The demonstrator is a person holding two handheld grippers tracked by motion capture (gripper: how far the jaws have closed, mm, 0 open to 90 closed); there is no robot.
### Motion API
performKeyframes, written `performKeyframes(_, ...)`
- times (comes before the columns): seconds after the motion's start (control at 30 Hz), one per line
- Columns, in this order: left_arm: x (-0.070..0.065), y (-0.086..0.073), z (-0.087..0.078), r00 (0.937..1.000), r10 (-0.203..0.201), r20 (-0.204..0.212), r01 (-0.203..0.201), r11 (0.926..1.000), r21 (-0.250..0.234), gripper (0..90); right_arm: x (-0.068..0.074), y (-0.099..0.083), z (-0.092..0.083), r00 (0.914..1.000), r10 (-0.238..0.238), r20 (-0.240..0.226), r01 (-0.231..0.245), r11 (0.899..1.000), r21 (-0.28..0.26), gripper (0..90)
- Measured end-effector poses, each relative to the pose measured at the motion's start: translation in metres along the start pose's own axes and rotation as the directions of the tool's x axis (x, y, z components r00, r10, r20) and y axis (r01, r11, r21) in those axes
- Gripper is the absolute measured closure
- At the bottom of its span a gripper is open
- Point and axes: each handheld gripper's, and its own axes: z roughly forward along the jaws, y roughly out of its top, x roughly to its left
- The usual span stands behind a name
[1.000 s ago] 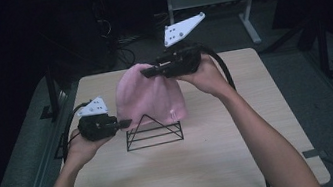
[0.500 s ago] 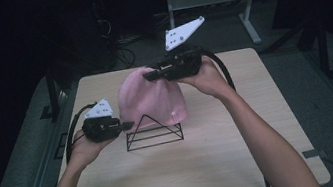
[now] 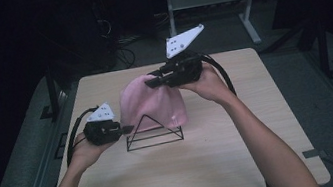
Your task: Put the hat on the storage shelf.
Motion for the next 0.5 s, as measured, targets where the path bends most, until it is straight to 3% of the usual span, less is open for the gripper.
performKeyframes(0.5,0.004,-0.014,0.015,1.0000,-0.005,0.002,0.005,0.9965,0.084,82.5,0.003,-0.019,0.008,0.9994,0.029,-0.017,-0.028,0.998,0.054,76.1)
